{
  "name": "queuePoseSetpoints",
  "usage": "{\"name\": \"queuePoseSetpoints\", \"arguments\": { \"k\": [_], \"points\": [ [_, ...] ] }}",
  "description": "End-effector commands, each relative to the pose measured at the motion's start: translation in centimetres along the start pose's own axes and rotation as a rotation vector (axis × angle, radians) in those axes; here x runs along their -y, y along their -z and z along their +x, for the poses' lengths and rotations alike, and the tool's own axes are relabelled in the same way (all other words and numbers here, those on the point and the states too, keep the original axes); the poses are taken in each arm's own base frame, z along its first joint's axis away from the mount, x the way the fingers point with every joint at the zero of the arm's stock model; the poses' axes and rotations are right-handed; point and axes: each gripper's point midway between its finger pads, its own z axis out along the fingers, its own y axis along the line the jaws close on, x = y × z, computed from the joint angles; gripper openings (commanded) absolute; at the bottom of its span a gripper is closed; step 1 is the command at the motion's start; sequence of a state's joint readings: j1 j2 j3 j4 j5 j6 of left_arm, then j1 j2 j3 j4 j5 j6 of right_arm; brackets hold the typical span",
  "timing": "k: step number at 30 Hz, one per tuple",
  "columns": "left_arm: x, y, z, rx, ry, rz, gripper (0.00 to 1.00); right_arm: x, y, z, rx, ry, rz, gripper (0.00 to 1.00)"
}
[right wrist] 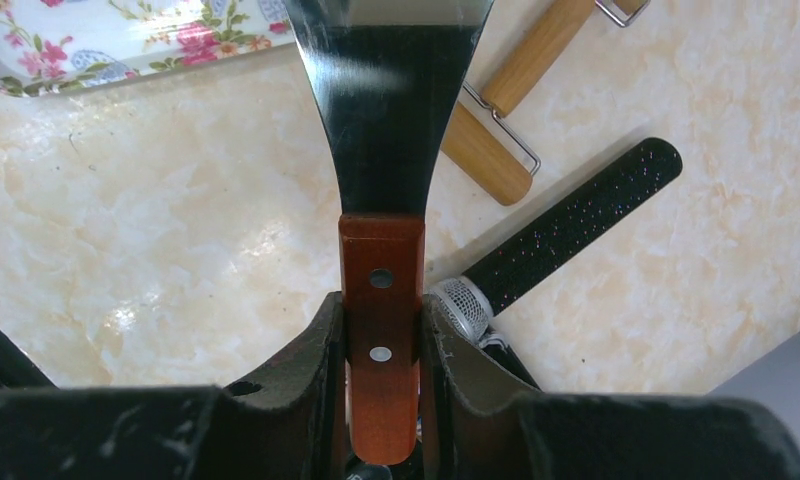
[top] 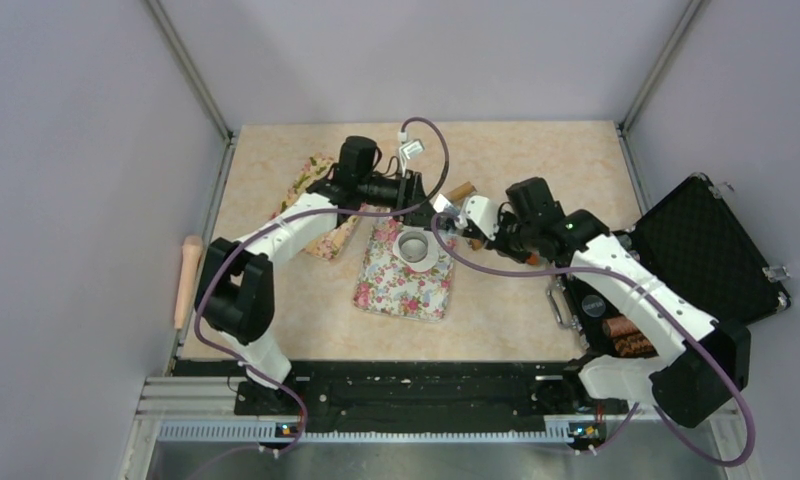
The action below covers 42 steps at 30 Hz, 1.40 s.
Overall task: Roll out the dumpling wrappers from the dough
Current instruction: Pick up the spatula from the center of the board.
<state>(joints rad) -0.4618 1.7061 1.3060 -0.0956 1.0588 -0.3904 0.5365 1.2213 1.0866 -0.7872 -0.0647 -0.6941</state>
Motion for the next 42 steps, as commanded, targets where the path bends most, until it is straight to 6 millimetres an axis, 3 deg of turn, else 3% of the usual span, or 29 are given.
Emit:
{"name": "queuePoseSetpoints", "arguments": {
  "k": [1, 3, 7, 10, 11, 13, 15, 17, 20, 22, 28, 33, 38, 42],
  "points": [
    [-0.4, -0.6, -0.7, -0.003, -0.051, -0.019, 0.65, 0.4, -0.2, -3.0, 0.091, 0.005, 0.019, 0.0],
    [-0.4, -0.8, -0.6, -0.012, -0.048, -0.009, 0.51, 0.4, -0.4, -3.7, 0.1, 0.011, 0.016, 0.0],
    [-0.7, -1.1, -0.6, -0.026, -0.03, -0.005, 0.02, 0.5, -0.3, -5.3, 0.149, 0.012, -0.001, 0.0],
    [-0.6, -1.1, -0.7, -0.026, -0.027, -0.008, 0.0, 0.4, 0.2, -6.4, 0.202, 0.011, -0.008, 0.0],
    [-0.5, -0.8, -1.0, -0.018, -0.031, -0.009, 0.0, 0.5, 0.5, -6.7, 0.225, 0.009, -0.003, 0.13],
    [-0.1, 0.4, -2.2, 0.015, -0.044, -0.007, 0.0, 1.0, 1.1, -7.3, 0.286, -0.025, 0.017, 0.58],
    [0.5, 2.2, -3.8, 0.065, -0.069, -0.002, 0.0, 1.9, 2.4, -8.1, 0.398, -0.097, -0.001, 0.82],
    [1.1, 4.2, -5.4, 0.117, -0.095, 0.006, 0.0, 4.1, 4.7, -9.4, 0.565, -0.217, -0.022, 0.97],
    [2.4, 6.9, -7.7, 0.219, -0.128, 0.03, 0.0, 8.2, 7.8, -9.4, 0.757, -0.423, -0.032, 0.99],
    [3.3, 8.3, -9.0, 0.295, -0.111, 0.048, 0.0, 9.2, 8.5, -9.6, 0.83, -0.532, -0.083, 0.99],
    [4.1, 10.4, -10.0, 0.519, -0.062, 0.124, 0.0, 7.7, 6.3, -11.2, 0.985, -0.884, -0.437, 0.99],
    [3.3, 10.2, -8.9, 0.598, -0.044, 0.147, 0.0, 7.7, 6.9, -12.6, 1.162, -0.883, -0.582, 0.9],
    [3.7, 10.8, -8.2, 0.699, -0.087, 0.188, 0.0, 8.4, 7.4, -13.2, 1.273, -0.925, -0.658, 0.89],
    [2.7, 9.5, -7.2, 0.682, -0.064, 0.18, 0.0, 8.5, 7.9, -13.9, 1.329, -0.917, -0.734, 0.85]
  ]
}}
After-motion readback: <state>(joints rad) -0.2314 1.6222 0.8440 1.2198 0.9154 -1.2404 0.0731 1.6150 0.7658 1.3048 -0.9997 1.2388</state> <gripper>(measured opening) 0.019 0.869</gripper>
